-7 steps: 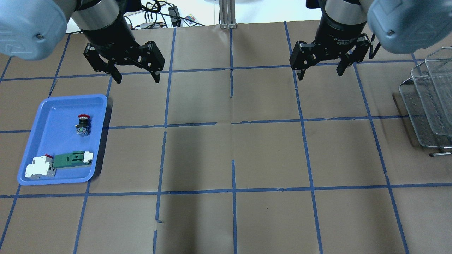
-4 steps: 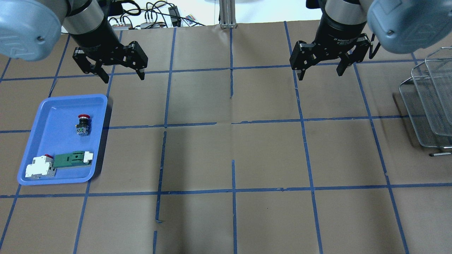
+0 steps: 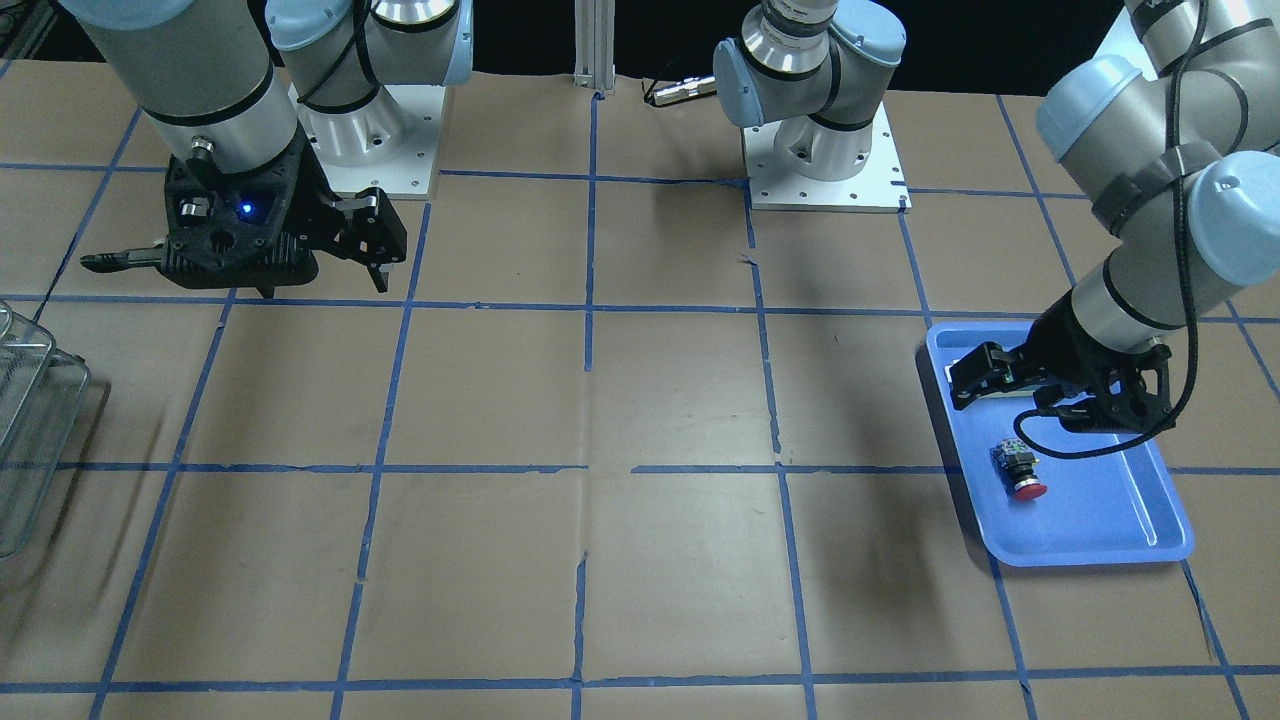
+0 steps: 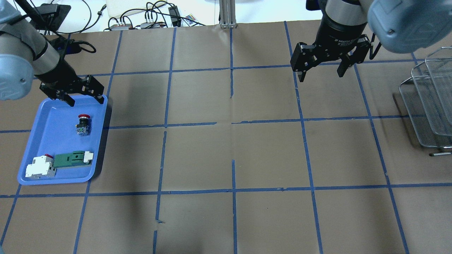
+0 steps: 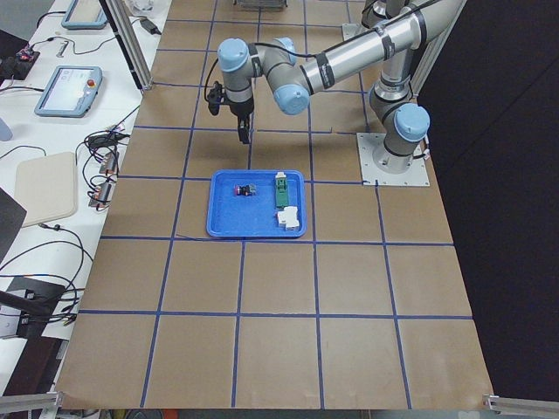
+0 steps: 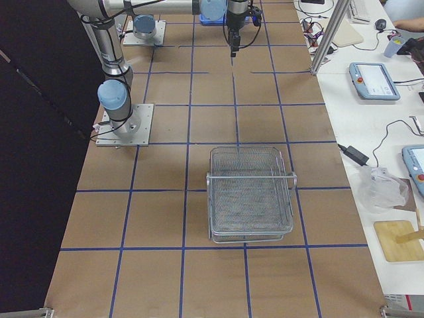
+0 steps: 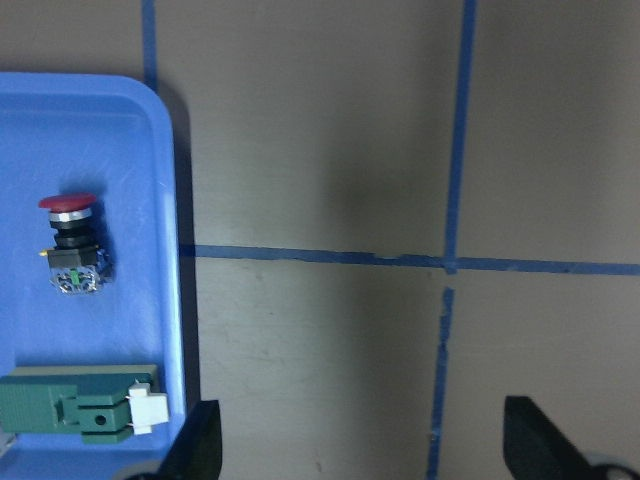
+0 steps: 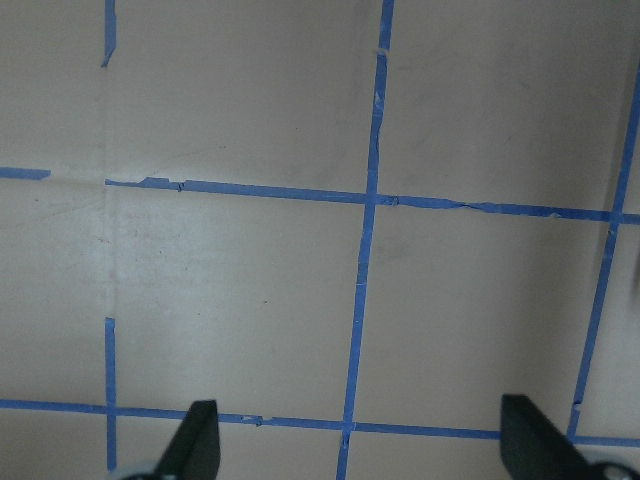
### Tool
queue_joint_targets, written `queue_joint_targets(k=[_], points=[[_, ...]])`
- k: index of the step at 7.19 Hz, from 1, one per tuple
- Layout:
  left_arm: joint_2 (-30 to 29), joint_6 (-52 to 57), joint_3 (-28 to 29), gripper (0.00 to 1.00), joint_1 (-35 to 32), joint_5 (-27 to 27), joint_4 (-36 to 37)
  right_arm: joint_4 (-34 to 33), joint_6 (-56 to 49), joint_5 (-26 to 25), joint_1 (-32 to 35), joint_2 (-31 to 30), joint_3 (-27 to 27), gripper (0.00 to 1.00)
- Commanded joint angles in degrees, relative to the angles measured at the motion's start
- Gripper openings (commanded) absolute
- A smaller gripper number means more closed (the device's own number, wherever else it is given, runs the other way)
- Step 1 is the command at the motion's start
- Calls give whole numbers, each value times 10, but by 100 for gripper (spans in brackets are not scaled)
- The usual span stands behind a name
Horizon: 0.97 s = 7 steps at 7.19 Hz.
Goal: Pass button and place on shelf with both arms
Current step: 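Close the left gripper on the black base of the red push button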
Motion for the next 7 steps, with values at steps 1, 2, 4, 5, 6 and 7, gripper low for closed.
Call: queue_joint_targets(k=[1,2,4,5,6,7], points=[[-36,89,-67,100,51,-2,140,0,0,0,-1,0,0,100],[-55,153,-77,99,77,-1,150,0,0,0,-1,0,1,100],[-91,179,-85,97,103,-15,158,-1,0,0,-1,0,1,100],[-101,177,-88,95,103,-13,175,-1,0,0,-1,0,1,100],[-110,174,-86,95,103,-15,178,-1,1,1,1,0,1,100],[-119,175,-83,95,103,-16,183,-1,1,0,0,0,1,100]])
